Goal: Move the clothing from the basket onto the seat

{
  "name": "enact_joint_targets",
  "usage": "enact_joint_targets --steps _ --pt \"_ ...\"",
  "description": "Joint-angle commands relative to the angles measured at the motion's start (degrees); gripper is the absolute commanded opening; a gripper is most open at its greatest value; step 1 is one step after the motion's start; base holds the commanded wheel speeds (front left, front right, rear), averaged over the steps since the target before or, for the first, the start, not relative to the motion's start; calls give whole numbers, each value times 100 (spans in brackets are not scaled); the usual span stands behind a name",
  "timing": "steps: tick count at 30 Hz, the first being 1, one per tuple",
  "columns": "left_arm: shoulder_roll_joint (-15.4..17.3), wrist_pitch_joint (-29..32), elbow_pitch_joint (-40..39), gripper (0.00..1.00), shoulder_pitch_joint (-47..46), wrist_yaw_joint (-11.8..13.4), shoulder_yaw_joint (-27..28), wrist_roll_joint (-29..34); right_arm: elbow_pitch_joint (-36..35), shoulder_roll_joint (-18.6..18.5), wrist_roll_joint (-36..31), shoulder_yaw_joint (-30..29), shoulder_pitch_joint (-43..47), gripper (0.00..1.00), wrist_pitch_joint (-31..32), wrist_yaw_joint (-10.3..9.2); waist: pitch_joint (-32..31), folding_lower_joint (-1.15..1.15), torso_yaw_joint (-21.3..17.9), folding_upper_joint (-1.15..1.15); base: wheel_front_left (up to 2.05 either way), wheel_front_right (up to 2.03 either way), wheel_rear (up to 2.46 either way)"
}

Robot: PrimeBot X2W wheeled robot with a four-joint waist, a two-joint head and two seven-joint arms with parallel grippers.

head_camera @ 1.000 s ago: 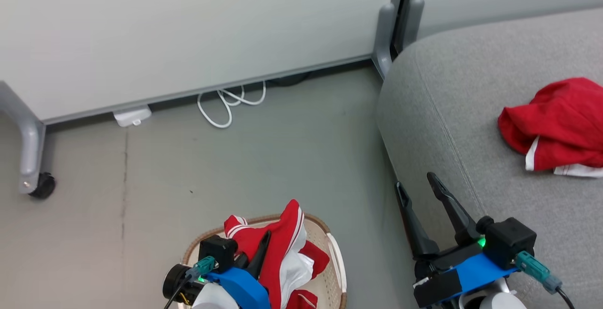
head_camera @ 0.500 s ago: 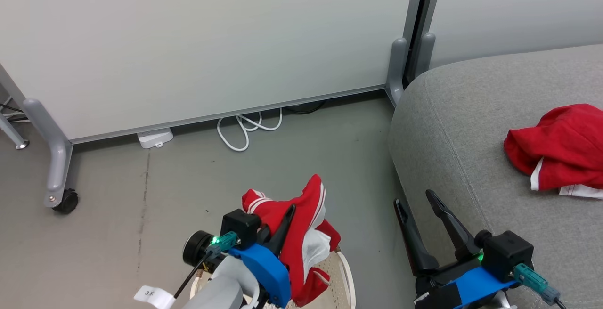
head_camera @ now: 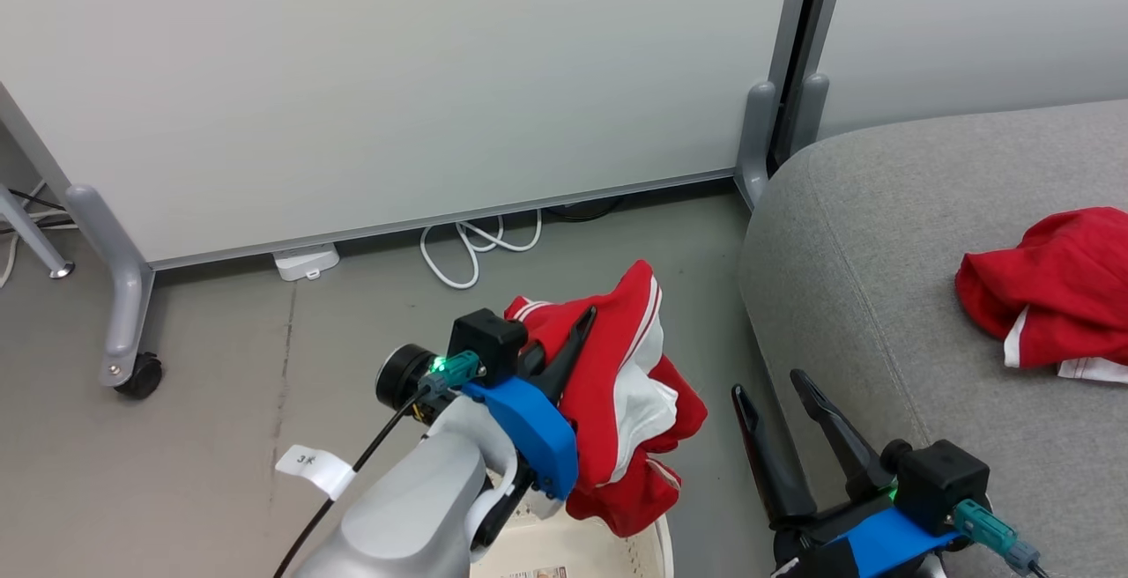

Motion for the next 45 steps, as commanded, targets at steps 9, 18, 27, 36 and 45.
enact_joint_targets --steps 9,18,27,36,45 --pt "-40 116 114 0 -632 16 -147 -202 48 1 36 24 81 100 20 4 -8 0 54 0 0 0 0" --pt "-43 222 -83 0 -889 149 -408 -528 78 1 48 80 58 100 41 4 -41 0 36 0 0 0 0" --pt "-43 180 -146 0 -984 241 -625 -796 81 1 42 120 42 100 45 4 -32 0 27 0 0 0 0" --pt "-43 115 -125 0 -1064 287 -808 -944 105 1 39 144 31 100 40 4 -15 0 50 0 0 0 0" --pt "-43 72 -107 0 -1109 336 -973 -1067 325 1 -36 438 -59 100 145 4 -15 0 87 0 0 0 0"
